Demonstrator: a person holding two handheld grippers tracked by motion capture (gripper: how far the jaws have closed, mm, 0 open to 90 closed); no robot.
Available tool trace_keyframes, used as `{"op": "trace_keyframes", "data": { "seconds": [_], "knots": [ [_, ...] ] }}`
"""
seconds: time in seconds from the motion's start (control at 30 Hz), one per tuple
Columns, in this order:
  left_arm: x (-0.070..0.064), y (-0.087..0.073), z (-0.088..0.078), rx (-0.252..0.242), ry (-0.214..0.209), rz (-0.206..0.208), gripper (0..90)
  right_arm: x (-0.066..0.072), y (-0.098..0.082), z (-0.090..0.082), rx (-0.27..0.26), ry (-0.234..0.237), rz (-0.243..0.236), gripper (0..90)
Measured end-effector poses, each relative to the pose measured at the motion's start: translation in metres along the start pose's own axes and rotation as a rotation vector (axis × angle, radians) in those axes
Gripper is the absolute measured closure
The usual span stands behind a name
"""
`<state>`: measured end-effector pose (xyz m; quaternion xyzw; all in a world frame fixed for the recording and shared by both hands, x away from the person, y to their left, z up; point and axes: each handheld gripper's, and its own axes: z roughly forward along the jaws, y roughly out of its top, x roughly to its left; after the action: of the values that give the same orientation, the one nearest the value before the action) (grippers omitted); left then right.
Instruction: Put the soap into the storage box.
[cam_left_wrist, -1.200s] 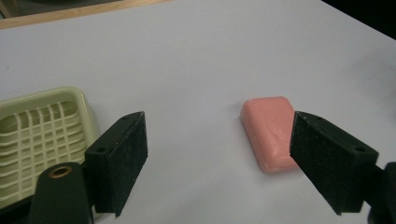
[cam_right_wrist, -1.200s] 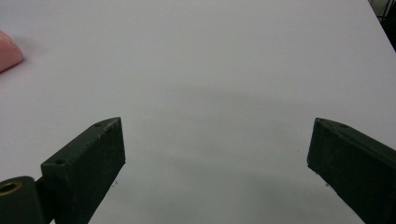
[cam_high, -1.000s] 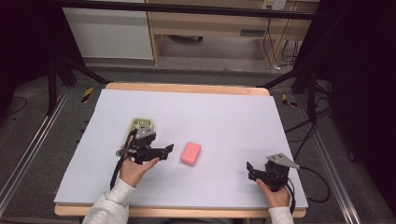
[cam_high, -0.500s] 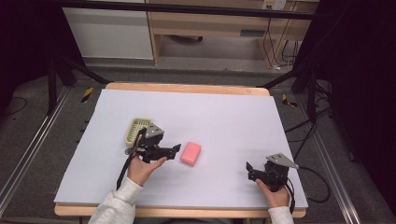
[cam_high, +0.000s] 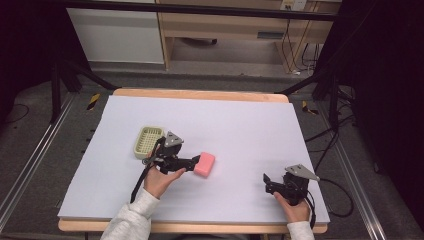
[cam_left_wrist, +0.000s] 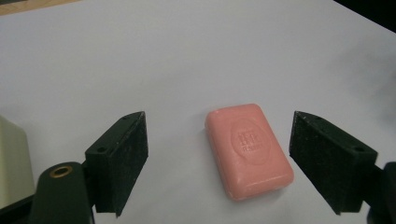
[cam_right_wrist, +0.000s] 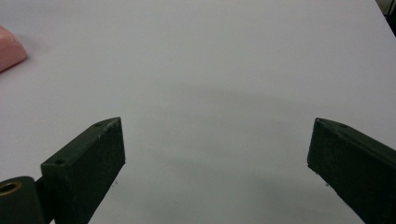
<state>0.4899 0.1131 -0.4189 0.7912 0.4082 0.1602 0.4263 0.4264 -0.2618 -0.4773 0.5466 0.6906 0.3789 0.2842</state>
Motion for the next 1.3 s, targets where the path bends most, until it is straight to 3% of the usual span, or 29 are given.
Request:
{"op": "trace_keyframes", "data": {
  "seconds": [1.3],
  "knots": [
    [-0.025,-0.002,0.043,0.085,-0.017,0.022,19.0,0.001,0.000,0.002,0.012,0.015,-0.001,4.5]
  ]
}}
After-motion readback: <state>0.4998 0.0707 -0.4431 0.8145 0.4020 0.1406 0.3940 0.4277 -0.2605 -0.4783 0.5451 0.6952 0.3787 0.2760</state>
